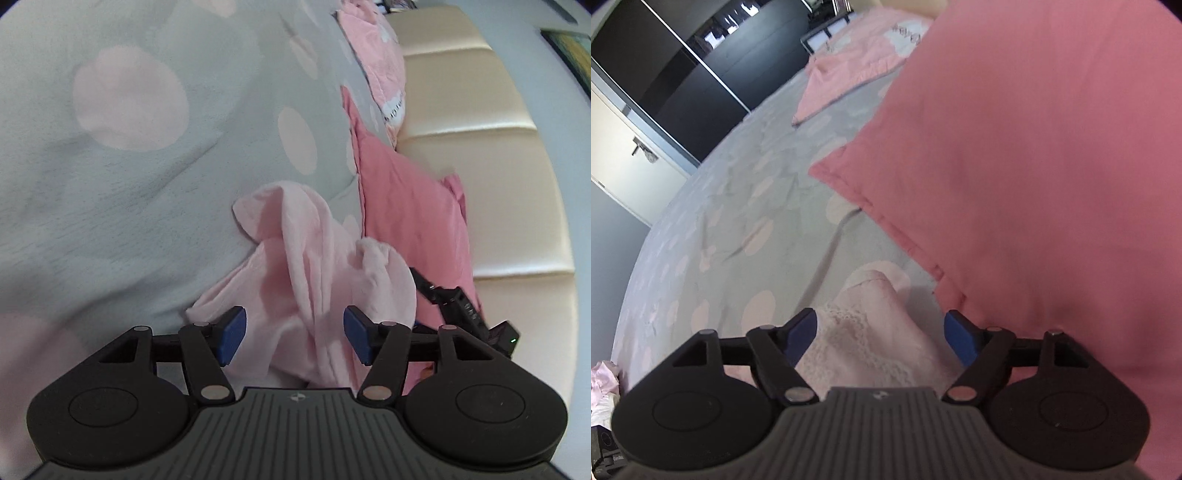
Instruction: Fold clothes
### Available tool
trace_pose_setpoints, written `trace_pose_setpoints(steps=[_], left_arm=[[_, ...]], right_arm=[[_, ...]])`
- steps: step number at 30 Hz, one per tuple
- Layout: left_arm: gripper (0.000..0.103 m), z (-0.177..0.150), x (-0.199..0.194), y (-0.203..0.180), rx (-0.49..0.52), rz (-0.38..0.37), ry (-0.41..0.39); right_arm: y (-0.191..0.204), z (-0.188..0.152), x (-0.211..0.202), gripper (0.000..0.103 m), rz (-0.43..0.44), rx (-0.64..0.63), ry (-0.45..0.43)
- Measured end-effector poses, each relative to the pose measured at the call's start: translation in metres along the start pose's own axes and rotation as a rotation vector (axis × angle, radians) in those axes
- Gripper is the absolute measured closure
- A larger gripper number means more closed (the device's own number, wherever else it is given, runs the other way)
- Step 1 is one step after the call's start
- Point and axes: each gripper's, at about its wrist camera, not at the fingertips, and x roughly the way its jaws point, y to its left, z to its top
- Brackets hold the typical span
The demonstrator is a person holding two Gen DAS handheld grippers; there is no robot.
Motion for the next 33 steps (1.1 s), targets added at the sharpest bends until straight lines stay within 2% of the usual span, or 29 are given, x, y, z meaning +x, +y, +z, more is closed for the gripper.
trace_pose_setpoints(steps=[1,3,4,5,6,7,11,12,14,18,19,24,26,28,29,30,33], left_arm=[[0.047,0.003,0.005,0.002,-0.012,-0.007,0.003],[0.048,0.009,0.015,0.006,-0.036,-0.022,0.006],[0.052,0.012,0.018,0.007,-0.049,-0.037,0.004],[0.053,0.015,0.022,0.008,-0.06,-0.049,0.003],[0.059,0.019,0.027,0.008,-0.065,-0.053,0.008],[0.073,0.022,0.031,0.007,-0.058,-0.061,0.017],[0.097,0.031,0.042,0.002,0.001,-0.055,0.037],[0.101,0.033,0.043,-0.003,0.028,-0.055,0.039],[0.102,0.038,0.038,-0.016,0.086,-0.058,0.031],[0.102,0.043,0.021,-0.054,0.243,-0.06,0.023],[0.102,0.042,0.017,-0.062,0.273,-0.036,0.032],[0.101,0.031,0.002,-0.056,0.269,0.094,0.053],[0.095,0.03,-0.005,-0.044,0.213,0.118,0.055],[0.073,0.026,-0.013,-0.034,0.165,0.149,0.05],[0.069,0.024,-0.017,-0.029,0.144,0.166,0.045],[0.059,0.021,-0.021,-0.025,0.124,0.182,0.04],[0.051,0.009,-0.03,-0.017,0.081,0.212,0.022]], right_arm=[[0.0,0.0,0.01,0.025,-0.001,0.001,0.021],[-0.001,-0.001,0.023,0.031,0.025,0.02,0.041],[-0.001,-0.002,0.025,0.048,0.037,0.019,0.042],[0.0,-0.002,0.025,0.069,0.046,0.013,0.043],[0.001,-0.003,0.026,0.078,0.055,0.008,0.043],[0.002,-0.004,0.023,0.083,0.062,-0.001,0.035],[-0.001,-0.007,0.001,0.089,0.107,0.008,-0.029],[-0.003,-0.008,-0.005,0.09,0.121,0.017,-0.048],[-0.001,-0.008,-0.013,0.092,0.125,0.013,-0.08],[0.005,-0.008,-0.026,0.092,0.105,-0.006,-0.134],[0.007,-0.008,-0.026,0.092,0.091,-0.012,-0.136],[0.006,-0.013,-0.022,0.092,0.085,0.02,-0.153],[0.006,-0.016,-0.02,0.092,0.079,0.026,-0.162],[0.005,-0.018,-0.022,0.092,0.083,0.033,-0.17],[0.004,-0.018,-0.023,0.092,0.086,0.039,-0.174],[0.003,-0.019,-0.024,0.092,0.091,0.044,-0.178],[0.003,-0.021,-0.026,0.092,0.091,0.045,-0.182]])
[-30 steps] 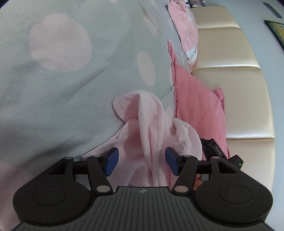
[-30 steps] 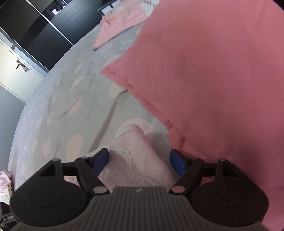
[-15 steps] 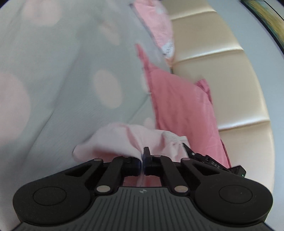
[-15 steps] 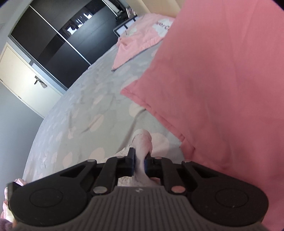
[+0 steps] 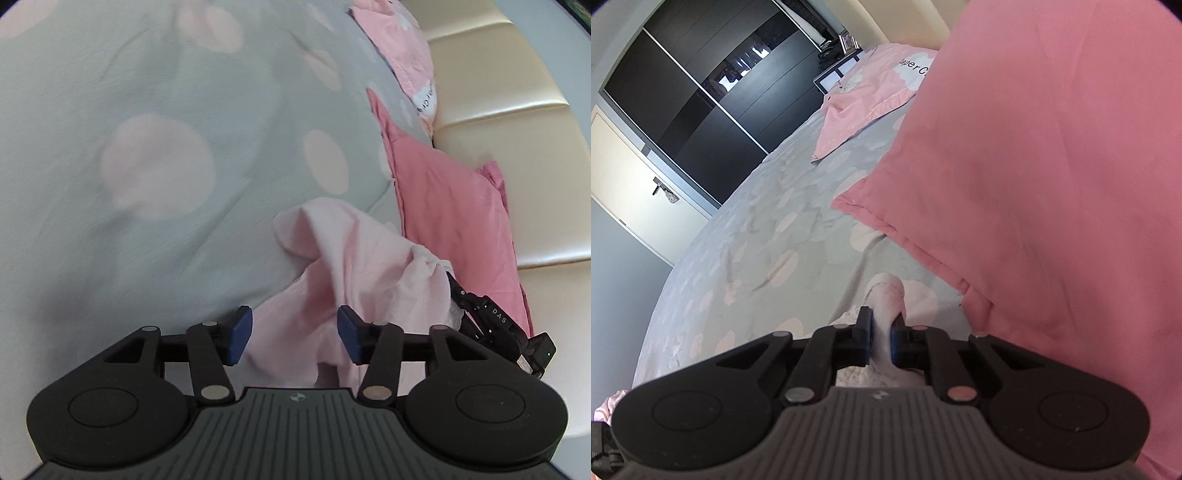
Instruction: Fold clothes
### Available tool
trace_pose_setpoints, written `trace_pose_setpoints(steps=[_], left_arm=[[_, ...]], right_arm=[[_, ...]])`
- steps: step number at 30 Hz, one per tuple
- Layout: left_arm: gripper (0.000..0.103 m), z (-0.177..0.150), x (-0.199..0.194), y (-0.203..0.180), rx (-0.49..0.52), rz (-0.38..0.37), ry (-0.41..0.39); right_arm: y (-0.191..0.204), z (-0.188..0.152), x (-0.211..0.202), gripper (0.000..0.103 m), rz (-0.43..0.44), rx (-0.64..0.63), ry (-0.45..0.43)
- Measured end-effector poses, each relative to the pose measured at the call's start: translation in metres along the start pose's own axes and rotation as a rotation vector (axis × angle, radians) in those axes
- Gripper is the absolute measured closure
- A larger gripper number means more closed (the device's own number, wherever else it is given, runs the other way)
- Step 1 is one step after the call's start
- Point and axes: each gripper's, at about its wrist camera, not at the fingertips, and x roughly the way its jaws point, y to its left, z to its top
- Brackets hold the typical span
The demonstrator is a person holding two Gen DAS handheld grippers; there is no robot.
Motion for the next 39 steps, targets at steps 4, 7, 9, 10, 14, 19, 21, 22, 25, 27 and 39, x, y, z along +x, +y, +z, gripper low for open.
trace_pose_setpoints(steps=[4,7,9,10,14,19,21,22,25,27,39], left_arm=[[0.046,-0.015,0.003,0.008,-0.074,0.03,-0.023],[0.048,-0.018,0.008,0.01,-0.115,0.003,-0.054],[0.048,-0.018,0.014,0.013,-0.174,-0.046,-0.069],[0.048,-0.016,0.018,0.015,-0.212,-0.076,-0.072],[0.048,-0.015,0.03,0.023,-0.324,-0.168,-0.108],[0.089,-0.009,0.045,0.024,-0.324,-0.18,-0.134],[0.096,-0.005,0.047,0.021,-0.296,-0.169,-0.133],[0.102,-0.001,0.046,0.018,-0.272,-0.165,-0.139],[0.102,0.015,0.037,0.003,-0.21,-0.184,-0.16],[0.103,0.026,0.028,-0.013,-0.146,-0.193,-0.182],[0.086,0.055,0.017,-0.011,0.013,0.008,-0.108]], right_arm=[[0.001,-0.002,-0.003,0.092,-0.001,-0.006,-0.006],[0.001,-0.003,-0.003,0.092,0.0,-0.006,-0.009],[0.0,-0.004,-0.003,0.091,0.003,-0.001,-0.011],[-0.001,-0.004,-0.003,0.091,0.006,0.001,-0.011],[-0.003,-0.005,-0.004,0.089,0.009,-0.006,-0.013],[-0.004,-0.006,-0.004,0.089,0.004,-0.007,-0.02],[-0.003,-0.005,-0.006,0.09,0.003,-0.015,-0.029],[-0.004,-0.005,-0.007,0.092,0.007,-0.014,-0.039],[-0.006,-0.002,-0.013,0.096,0.024,-0.005,-0.076],[-0.007,0.0,-0.017,0.098,0.023,-0.008,-0.095],[-0.011,-0.012,-0.023,0.094,-0.002,-0.011,-0.042]])
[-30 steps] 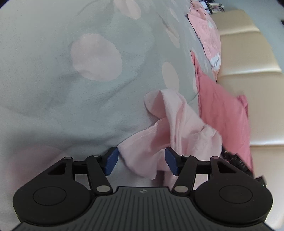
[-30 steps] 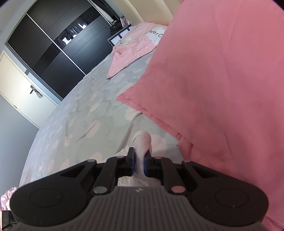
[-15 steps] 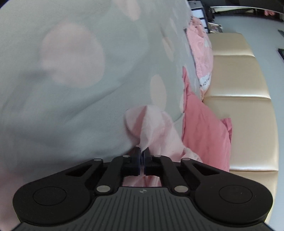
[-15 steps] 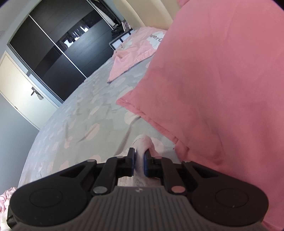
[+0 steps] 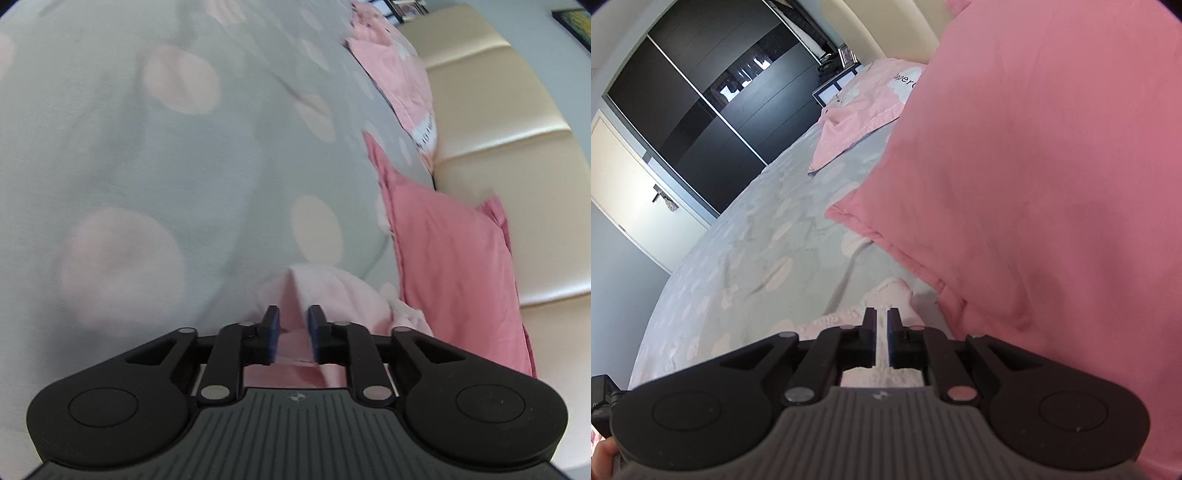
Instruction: Fold clothes
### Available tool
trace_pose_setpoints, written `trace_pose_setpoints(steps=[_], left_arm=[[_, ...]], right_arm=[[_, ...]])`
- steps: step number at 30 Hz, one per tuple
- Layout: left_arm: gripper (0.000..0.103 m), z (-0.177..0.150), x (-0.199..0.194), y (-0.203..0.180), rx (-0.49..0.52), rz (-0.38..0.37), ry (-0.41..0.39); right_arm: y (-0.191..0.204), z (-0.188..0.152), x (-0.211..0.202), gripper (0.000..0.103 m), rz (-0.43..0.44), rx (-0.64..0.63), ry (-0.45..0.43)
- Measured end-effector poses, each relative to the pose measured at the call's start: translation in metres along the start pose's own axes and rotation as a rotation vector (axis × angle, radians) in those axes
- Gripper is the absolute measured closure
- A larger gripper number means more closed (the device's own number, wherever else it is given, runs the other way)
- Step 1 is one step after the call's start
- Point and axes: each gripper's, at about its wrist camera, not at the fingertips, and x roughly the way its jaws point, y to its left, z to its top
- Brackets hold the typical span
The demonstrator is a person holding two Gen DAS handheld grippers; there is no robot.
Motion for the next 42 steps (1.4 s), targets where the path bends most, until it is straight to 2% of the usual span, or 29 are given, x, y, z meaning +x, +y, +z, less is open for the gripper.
trace_pose_setpoints(steps=[5,10,11,13,15,18,20,23,27,28,31,33,35,39,42], left_arm=[[0.086,-0.006,-0.021,0.018,-0.019,0.01,0.005],[0.086,-0.029,-0.039,-0.003,0.098,-0.025,0.028],[0.086,-0.035,-0.041,-0.008,0.112,-0.041,0.037],[0.086,-0.046,-0.044,-0.019,0.143,-0.066,0.058],[0.086,-0.057,-0.045,-0.031,0.186,-0.088,0.076],[0.086,-0.071,-0.046,-0.049,0.258,-0.114,0.089],[0.086,-0.076,-0.045,-0.058,0.286,-0.121,0.093],[0.086,-0.08,-0.039,-0.068,0.317,-0.118,0.092],[0.086,-0.079,-0.03,-0.079,0.373,-0.098,0.08],[0.086,-0.077,-0.027,-0.081,0.376,-0.101,0.079],[0.086,-0.073,-0.025,-0.088,0.399,-0.106,0.058],[0.086,-0.071,-0.023,-0.093,0.427,-0.107,0.043],[0.086,-0.069,-0.018,-0.097,0.457,-0.085,0.034],[0.086,-0.067,-0.001,-0.092,0.491,-0.006,0.039],[0.086,-0.069,0.013,-0.084,0.546,0.073,0.058]], right_arm=[[0.025,-0.019,-0.027,0.086,0.011,-0.089,0.006],[0.064,-0.06,-0.058,0.077,0.004,-0.283,0.003],[0.072,-0.07,-0.063,0.072,0.011,-0.318,0.004],[0.088,-0.093,-0.068,0.066,0.004,-0.443,0.011],[0.105,-0.118,-0.072,0.066,-0.006,-0.578,0.019],[0.106,-0.149,-0.062,0.067,-0.041,-0.672,0.114],[0.098,-0.168,-0.053,0.067,-0.061,-0.673,0.196],[0.086,-0.183,-0.057,0.067,-0.057,-0.679,0.205],[0.079,-0.171,-0.07,0.067,-0.02,-0.604,0.23],[0.079,-0.165,-0.077,0.068,-0.002,-0.581,0.216],[0.082,-0.151,-0.108,0.067,0.024,-0.558,0.095],[0.08,-0.144,-0.123,0.067,-0.03,-0.58,0.02],[0.075,-0.139,-0.127,0.064,-0.121,-0.608,-0.018],[0.056,-0.135,-0.118,0.061,-0.206,-0.565,0.015],[0.046,-0.142,-0.109,0.053,-0.237,-0.566,0.071]])
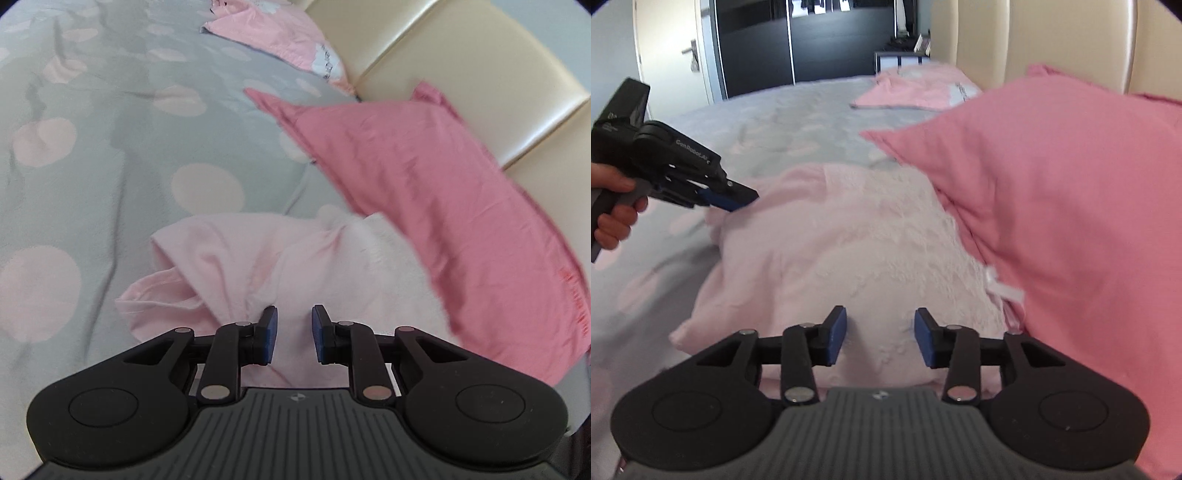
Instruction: Fold clothes
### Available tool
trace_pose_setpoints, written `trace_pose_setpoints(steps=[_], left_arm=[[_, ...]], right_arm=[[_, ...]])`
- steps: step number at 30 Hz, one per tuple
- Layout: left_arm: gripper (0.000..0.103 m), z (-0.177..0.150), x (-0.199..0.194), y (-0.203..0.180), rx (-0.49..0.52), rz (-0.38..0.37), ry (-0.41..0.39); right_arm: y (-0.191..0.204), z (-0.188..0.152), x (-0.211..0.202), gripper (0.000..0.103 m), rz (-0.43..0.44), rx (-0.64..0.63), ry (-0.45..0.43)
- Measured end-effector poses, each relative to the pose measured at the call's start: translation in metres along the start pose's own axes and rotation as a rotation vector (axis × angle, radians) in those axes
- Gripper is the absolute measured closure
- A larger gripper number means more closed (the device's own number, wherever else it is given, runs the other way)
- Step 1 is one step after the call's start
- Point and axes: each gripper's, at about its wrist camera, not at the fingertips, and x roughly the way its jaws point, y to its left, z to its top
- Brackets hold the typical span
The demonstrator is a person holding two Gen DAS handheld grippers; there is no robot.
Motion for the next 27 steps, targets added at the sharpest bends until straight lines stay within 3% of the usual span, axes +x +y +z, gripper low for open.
trace_pose_setpoints(steps=[4,9,14,18,20,25,27], left_arm=[[0.086,-0.005,0.017,0.004,0.051,0.052,0.053],[0.089,-0.012,0.028,0.001,0.133,0.091,0.071],[0.094,-0.015,0.021,0.003,0.137,0.099,0.072],[0.091,-0.018,0.007,0.0,0.163,0.151,0.079],[0.09,-0.021,-0.006,0.001,0.174,0.162,0.071],[0.088,-0.031,-0.045,0.003,0.207,0.175,0.047],[0.081,-0.037,-0.067,0.003,0.227,0.171,0.029]], right_arm=[[0.003,-0.009,0.014,0.046,-0.017,-0.02,0.042],[0.005,-0.014,0.018,0.046,-0.022,-0.054,0.06],[0.005,-0.015,0.015,0.045,-0.028,-0.068,0.084],[0.005,-0.007,0.004,0.048,-0.031,-0.036,0.114],[0.005,-0.004,-0.008,0.06,-0.021,0.004,0.086],[0.021,0.003,-0.028,0.06,-0.016,0.019,0.06],[0.028,0.006,-0.036,0.059,-0.016,0.023,0.057]])
